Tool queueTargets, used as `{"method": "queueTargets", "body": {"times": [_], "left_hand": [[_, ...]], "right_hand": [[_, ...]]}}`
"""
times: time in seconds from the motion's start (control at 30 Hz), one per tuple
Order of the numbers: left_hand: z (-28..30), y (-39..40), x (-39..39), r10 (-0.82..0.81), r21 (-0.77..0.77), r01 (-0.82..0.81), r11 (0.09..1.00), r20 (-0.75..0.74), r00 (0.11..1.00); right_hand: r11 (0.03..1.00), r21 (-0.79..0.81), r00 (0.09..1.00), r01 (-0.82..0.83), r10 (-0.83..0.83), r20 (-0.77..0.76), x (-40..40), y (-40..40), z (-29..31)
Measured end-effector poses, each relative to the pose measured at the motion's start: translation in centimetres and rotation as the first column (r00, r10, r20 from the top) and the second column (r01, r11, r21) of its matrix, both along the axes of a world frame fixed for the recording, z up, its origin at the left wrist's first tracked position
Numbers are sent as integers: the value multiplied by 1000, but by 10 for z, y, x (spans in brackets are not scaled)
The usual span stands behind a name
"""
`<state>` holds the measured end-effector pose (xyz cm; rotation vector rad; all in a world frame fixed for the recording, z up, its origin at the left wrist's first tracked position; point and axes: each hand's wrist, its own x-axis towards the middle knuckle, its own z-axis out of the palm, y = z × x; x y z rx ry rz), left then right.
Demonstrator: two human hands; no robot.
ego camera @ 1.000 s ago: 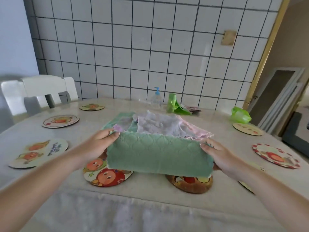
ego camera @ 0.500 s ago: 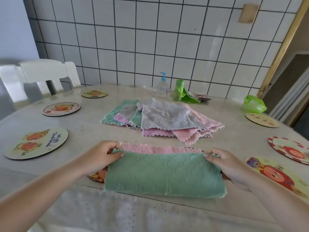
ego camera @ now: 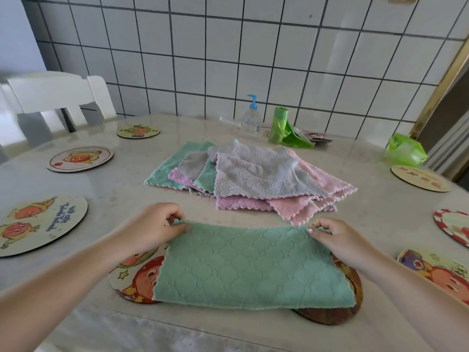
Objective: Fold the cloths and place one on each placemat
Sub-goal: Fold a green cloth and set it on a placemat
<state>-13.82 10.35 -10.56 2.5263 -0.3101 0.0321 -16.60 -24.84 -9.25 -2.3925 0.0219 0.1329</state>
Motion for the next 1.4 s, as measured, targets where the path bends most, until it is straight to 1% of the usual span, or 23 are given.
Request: {"method": "queueTargets", "body": {"times": [0.3,0.43,0.47,0.5,0.53,0.57,0.6,0.63,0.67,0.73,0.8,0.87,0.93,1.03,1.1,1.13,1.27,1.4], "left_hand": [[-5,-2,15,-8,104,10,995,-24,1000],[0,-4,11,47,83,-41,996,-70,996],[3,-4,7,69,97,-65,993,-44,997],[5,-5,1,90,130,-92,987,23,996],[8,-7,-8,94,162,-112,980,114,989],[12,-14,-20,73,171,-108,979,200,977],[15,-23,-32,30,176,-76,981,252,967],[18,-34,-45,-21,197,-33,980,267,964],[20,-47,-56,-71,227,12,974,253,965],[13,-74,-68,-156,281,94,955,207,966],[-1,-96,-76,-196,320,146,936,131,972],[-17,-105,-81,-227,384,171,907,105,968],[-28,-101,-83,-235,435,160,886,124,964],[-25,-89,-87,-170,490,110,865,79,982],[-24,-82,-89,-178,530,115,840,69,982],[-24,-76,-89,-192,529,118,840,88,977],[-24,-61,-94,-166,564,104,820,60,984],[-22,-47,-94,-138,568,97,817,30,990]], "right_hand": [[998,-56,999,24,-23,27,11,-2,-7],[996,-76,997,52,-48,58,11,-1,-6],[995,-81,996,58,-52,77,8,-2,-4],[992,-115,992,52,-38,119,5,-4,0],[982,-187,984,40,-6,177,0,-2,5],[961,-277,972,24,43,232,-6,2,9],[935,-354,955,-8,112,275,-14,10,15],[910,-412,940,-55,186,287,-23,23,19],[883,-456,928,-111,256,271,-32,38,21],[825,-522,917,-218,356,180,-48,69,19],[776,-562,917,-287,393,75,-59,93,9],[750,-586,924,-307,383,6,-64,104,-5],[740,-604,937,-296,348,-34,-67,101,-16],[742,-614,953,-269,298,-58,-71,86,-25],[743,-619,957,-255,284,-54,-74,77,-26],[741,-624,962,-246,268,-60,-75,72,-26],[755,-625,978,-199,190,-82,-79,56,-23],[773,-620,991,-134,119,-65,-80,40,-26]]}}
